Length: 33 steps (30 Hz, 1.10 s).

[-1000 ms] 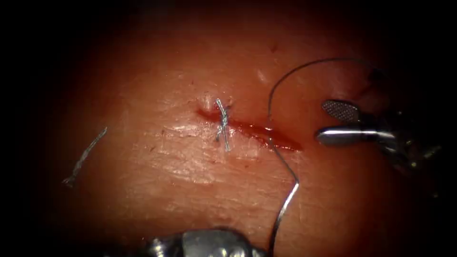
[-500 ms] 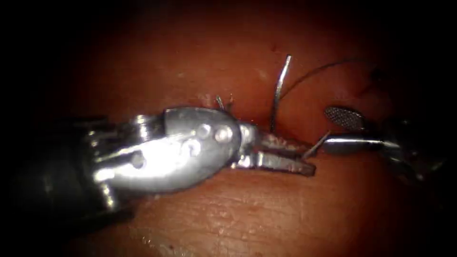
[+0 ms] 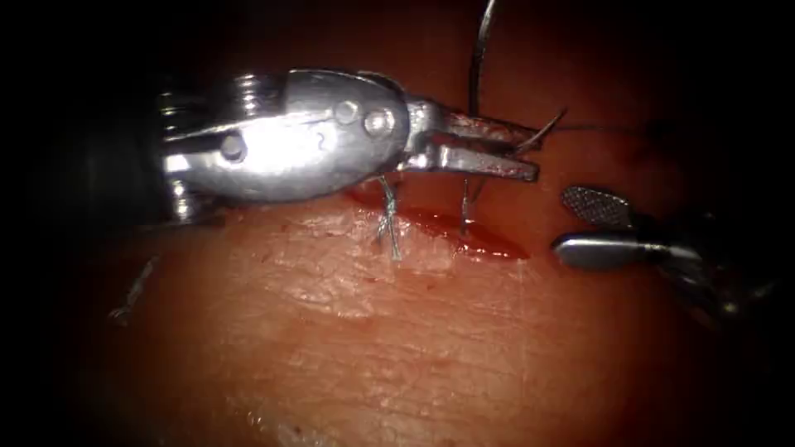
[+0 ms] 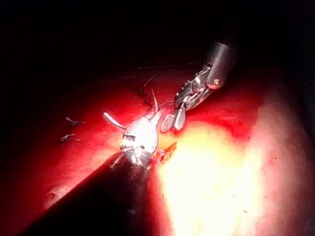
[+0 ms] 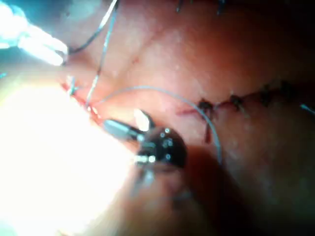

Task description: Wound Closure

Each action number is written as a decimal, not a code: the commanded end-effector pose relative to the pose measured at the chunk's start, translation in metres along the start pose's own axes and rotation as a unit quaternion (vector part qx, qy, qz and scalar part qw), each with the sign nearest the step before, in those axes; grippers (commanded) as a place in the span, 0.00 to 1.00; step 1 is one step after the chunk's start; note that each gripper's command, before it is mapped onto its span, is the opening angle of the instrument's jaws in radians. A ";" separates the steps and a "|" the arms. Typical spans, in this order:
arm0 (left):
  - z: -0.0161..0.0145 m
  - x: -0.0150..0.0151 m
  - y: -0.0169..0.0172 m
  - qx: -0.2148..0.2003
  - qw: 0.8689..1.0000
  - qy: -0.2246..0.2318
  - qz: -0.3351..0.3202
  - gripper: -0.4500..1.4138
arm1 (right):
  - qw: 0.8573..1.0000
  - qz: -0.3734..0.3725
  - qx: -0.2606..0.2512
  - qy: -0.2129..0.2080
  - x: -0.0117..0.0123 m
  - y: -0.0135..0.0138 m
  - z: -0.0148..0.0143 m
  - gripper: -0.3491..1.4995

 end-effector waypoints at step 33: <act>0.0037 -0.0001 0.0058 -0.051 0.996 0.024 0.064 0.00 | 0.981 0.146 0.123 0.045 0.0019 -0.0028 0.0066 0.43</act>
